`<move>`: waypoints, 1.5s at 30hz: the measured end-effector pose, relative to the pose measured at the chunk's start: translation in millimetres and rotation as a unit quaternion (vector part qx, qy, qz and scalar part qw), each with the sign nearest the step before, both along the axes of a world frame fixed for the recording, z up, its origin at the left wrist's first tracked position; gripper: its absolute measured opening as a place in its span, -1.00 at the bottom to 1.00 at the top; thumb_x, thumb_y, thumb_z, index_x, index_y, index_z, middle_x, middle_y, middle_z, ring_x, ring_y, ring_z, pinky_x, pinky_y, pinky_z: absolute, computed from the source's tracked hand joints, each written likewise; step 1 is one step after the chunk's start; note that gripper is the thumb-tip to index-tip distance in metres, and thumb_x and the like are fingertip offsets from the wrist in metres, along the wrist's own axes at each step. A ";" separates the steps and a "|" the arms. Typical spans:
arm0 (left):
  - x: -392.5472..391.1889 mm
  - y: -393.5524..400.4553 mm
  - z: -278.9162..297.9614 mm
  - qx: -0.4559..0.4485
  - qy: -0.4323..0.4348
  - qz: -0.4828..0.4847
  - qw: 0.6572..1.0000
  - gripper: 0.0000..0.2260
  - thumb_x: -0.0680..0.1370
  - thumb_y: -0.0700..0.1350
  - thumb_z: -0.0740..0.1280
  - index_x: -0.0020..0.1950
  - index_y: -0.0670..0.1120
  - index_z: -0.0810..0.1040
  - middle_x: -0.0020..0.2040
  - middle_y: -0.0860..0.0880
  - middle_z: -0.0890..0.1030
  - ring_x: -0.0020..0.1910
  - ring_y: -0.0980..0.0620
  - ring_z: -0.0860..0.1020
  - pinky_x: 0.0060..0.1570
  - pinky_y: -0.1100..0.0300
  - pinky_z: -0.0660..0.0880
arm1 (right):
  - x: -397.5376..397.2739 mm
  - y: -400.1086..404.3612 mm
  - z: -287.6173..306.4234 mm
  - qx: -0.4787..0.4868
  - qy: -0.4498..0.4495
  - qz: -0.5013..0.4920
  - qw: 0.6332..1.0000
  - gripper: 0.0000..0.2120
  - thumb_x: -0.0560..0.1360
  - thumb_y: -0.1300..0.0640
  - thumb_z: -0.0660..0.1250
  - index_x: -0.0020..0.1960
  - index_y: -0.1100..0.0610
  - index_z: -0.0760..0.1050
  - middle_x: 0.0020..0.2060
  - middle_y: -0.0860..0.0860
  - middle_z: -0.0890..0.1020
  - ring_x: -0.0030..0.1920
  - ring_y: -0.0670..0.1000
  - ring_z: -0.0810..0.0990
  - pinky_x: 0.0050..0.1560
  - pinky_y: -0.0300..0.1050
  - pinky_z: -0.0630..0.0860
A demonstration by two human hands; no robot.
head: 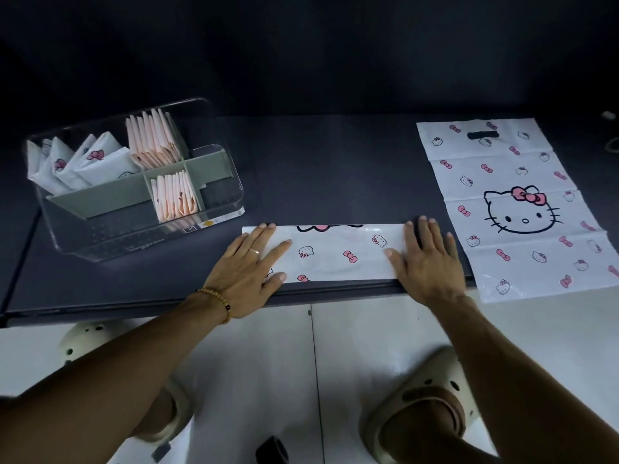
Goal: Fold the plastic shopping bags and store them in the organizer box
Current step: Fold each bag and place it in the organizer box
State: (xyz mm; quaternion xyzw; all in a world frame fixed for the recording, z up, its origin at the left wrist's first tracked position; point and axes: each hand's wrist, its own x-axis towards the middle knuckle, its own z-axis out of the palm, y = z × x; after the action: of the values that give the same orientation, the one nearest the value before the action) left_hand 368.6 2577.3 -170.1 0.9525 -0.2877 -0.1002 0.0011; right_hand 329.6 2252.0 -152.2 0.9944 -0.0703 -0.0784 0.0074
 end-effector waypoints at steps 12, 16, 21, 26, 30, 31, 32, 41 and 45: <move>-40.5 17.3 22.0 0.024 -0.034 -0.056 0.998 -0.41 0.45 0.16 0.34 0.46 0.15 0.29 0.47 0.02 0.33 0.32 -0.16 0.35 0.16 -0.04 0.34 | -40.0 103.0 10.6 0.101 -0.078 0.117 0.985 -0.67 0.47 0.09 0.34 0.19 0.21 0.52 0.17 0.12 0.55 0.19 0.16 0.53 0.10 0.07 0.49; -37.2 10.8 30.3 -0.025 -0.021 -0.035 0.999 -0.65 0.60 0.12 0.13 0.40 0.22 0.34 0.45 0.11 0.34 0.25 -0.10 0.33 0.12 0.04 0.30 | -41.0 115.6 13.0 0.104 -0.080 0.155 0.979 -0.63 0.45 0.01 0.39 0.18 0.16 0.53 0.15 0.14 0.55 0.15 0.18 0.53 0.04 0.07 0.51; -19.7 -9.7 52.0 -0.093 0.095 0.064 0.989 -0.64 0.59 0.22 0.03 0.21 0.17 0.52 0.13 0.08 0.59 0.06 -0.04 0.48 0.06 0.07 0.35 | -34.2 132.6 11.5 0.238 -0.113 0.074 0.962 -0.85 0.56 0.17 0.29 0.03 0.19 0.61 -0.07 0.08 0.59 -0.06 0.13 0.53 -0.11 -0.01 0.49; -0.8 -10.8 67.6 -0.374 0.310 0.215 0.847 -0.84 0.39 0.08 0.49 -0.26 0.03 0.61 -0.34 0.20 0.60 -0.34 0.25 0.52 -0.37 0.43 0.39 | -8.5 108.2 24.5 0.388 -0.026 -0.076 0.918 -0.67 0.59 0.10 0.25 -0.34 0.08 0.36 -0.45 -0.08 0.38 -0.39 -0.05 0.37 -0.30 -0.08 0.39; 6.1 -23.8 61.9 -0.466 0.343 0.221 0.785 -0.89 0.45 -0.05 0.47 -0.05 0.06 0.65 -0.12 0.19 0.68 -0.13 0.29 0.60 -0.15 0.48 0.45 | 0.9 89.7 23.8 0.529 0.027 -0.157 0.834 -0.73 0.59 0.11 0.27 -0.23 0.22 0.49 -0.31 0.04 0.52 -0.25 -0.02 0.51 -0.18 -0.12 0.64; 8.3 -28.2 58.2 -0.464 0.330 0.220 0.792 -0.90 0.46 -0.05 0.46 -0.04 0.05 0.65 -0.11 0.17 0.68 -0.12 0.28 0.60 -0.14 0.47 0.45 | 2.7 87.5 22.7 0.545 0.036 -0.176 0.819 -0.75 0.59 0.10 0.27 -0.18 0.23 0.52 -0.28 0.05 0.55 -0.24 -0.02 0.54 -0.17 -0.15 0.64; 10.2 -32.2 54.5 -0.451 0.314 0.223 0.805 -0.92 0.48 -0.06 0.43 -0.04 0.02 0.65 -0.11 0.15 0.68 -0.11 0.25 0.61 -0.12 0.43 0.47 | 4.6 86.0 21.5 0.555 0.040 -0.195 0.808 -0.77 0.58 0.10 0.29 -0.18 0.22 0.54 -0.27 0.05 0.58 -0.25 -0.03 0.57 -0.16 -0.15 0.64; 27.8 -73.8 26.5 -0.209 0.128 0.301 0.921 -0.77 0.60 0.03 0.19 -0.20 -0.04 0.42 -0.09 -0.12 0.60 -0.09 -0.18 0.54 -0.18 0.10 0.41 | 24.4 97.5 12.5 0.399 -0.034 -0.309 0.862 -0.72 0.54 0.08 0.27 -0.25 0.23 0.55 -0.37 0.10 0.62 -0.31 0.16 0.65 -0.22 -0.08 0.61; 28.6 -81.6 19.2 -0.159 0.070 0.286 0.942 -0.76 0.61 0.06 0.14 -0.01 -0.08 0.49 -0.02 -0.13 0.60 -0.04 -0.19 0.56 -0.18 0.08 0.38 | 30.1 96.6 6.7 0.337 -0.033 -0.312 0.887 -0.72 0.59 0.08 0.22 -0.20 0.22 0.54 -0.45 0.01 0.52 -0.45 -0.07 0.47 -0.48 -0.30 0.33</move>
State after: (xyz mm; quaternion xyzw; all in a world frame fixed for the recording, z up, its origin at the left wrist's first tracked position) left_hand 397.2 2495.7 -150.9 0.9726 -0.0146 -0.1150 0.2015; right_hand 359.7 2348.6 -145.5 0.8657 -0.3468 -0.0625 -0.3556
